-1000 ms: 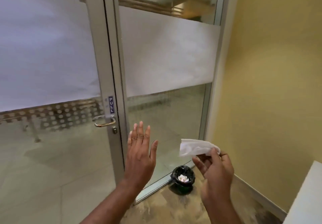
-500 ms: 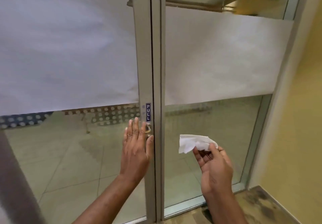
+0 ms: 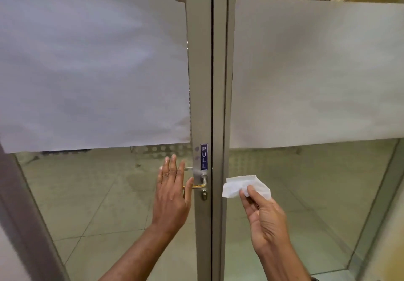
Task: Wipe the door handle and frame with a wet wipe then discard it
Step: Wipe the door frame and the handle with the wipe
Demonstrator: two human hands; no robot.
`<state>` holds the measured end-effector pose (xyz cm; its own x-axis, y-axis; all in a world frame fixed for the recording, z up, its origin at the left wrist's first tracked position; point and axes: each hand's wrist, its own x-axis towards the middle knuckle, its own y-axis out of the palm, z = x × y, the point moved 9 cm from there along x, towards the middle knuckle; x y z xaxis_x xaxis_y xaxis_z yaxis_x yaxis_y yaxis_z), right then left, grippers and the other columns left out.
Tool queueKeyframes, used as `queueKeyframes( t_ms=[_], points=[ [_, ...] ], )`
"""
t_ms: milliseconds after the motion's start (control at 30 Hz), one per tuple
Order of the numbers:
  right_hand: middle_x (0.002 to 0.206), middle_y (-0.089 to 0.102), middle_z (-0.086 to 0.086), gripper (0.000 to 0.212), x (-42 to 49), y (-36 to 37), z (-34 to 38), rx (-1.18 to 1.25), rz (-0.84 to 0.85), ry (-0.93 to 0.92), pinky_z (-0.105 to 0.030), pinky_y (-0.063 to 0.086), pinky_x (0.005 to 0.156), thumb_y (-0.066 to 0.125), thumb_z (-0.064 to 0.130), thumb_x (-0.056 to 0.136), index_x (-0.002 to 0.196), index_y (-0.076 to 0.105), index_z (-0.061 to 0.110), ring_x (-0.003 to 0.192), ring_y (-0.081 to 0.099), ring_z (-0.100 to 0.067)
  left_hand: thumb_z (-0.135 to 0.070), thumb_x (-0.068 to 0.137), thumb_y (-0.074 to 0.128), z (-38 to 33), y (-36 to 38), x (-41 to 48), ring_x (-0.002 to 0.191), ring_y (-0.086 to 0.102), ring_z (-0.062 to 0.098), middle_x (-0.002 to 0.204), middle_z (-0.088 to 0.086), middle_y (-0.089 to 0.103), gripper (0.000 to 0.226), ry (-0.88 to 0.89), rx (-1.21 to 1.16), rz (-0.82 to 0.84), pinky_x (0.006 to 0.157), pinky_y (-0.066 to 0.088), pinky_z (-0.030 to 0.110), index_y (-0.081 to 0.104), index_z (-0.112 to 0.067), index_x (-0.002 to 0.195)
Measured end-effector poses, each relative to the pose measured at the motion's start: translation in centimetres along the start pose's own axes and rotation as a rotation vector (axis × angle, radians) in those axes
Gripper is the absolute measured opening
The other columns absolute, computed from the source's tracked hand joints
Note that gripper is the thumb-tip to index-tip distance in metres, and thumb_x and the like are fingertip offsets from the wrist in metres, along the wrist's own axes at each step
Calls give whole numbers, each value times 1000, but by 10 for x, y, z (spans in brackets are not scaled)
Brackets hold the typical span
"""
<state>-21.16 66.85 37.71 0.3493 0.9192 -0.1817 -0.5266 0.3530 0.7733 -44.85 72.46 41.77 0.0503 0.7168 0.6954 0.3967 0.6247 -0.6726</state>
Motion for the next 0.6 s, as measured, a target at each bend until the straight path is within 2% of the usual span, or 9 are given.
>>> queueKeyframes(
  t_ms=[167,300,433,600],
  points=[
    [92,79,-18,16,46,21,-30,-13,18,21,-37,65,74,68,-3,90,106,68,-1,75,78,-24,-48,110,23,25,34,40,164,-2,17,176,3,3,64,23,-10,-20,132,4,40,14,-18,166],
    [97,80,-18,20,78,36,-53,-45,13,12,-33,65,67,68,3,92,112,68,1,76,78,-23,-44,110,28,49,64,74,163,-5,16,176,2,0,64,38,-15,-13,132,2,41,10,-18,166],
    [108,77,-20,25,112,49,-76,-43,28,64,-37,66,71,67,5,93,118,66,4,82,77,-25,-46,110,26,69,90,100,163,-7,15,176,2,-1,65,28,-2,5,133,1,40,9,-18,166],
    [122,70,-26,31,155,65,-101,13,88,197,-54,62,82,60,1,98,129,56,0,99,76,-37,-46,110,26,80,111,128,162,-12,12,176,4,1,65,39,57,-8,132,-7,33,10,-17,166]
  ],
)
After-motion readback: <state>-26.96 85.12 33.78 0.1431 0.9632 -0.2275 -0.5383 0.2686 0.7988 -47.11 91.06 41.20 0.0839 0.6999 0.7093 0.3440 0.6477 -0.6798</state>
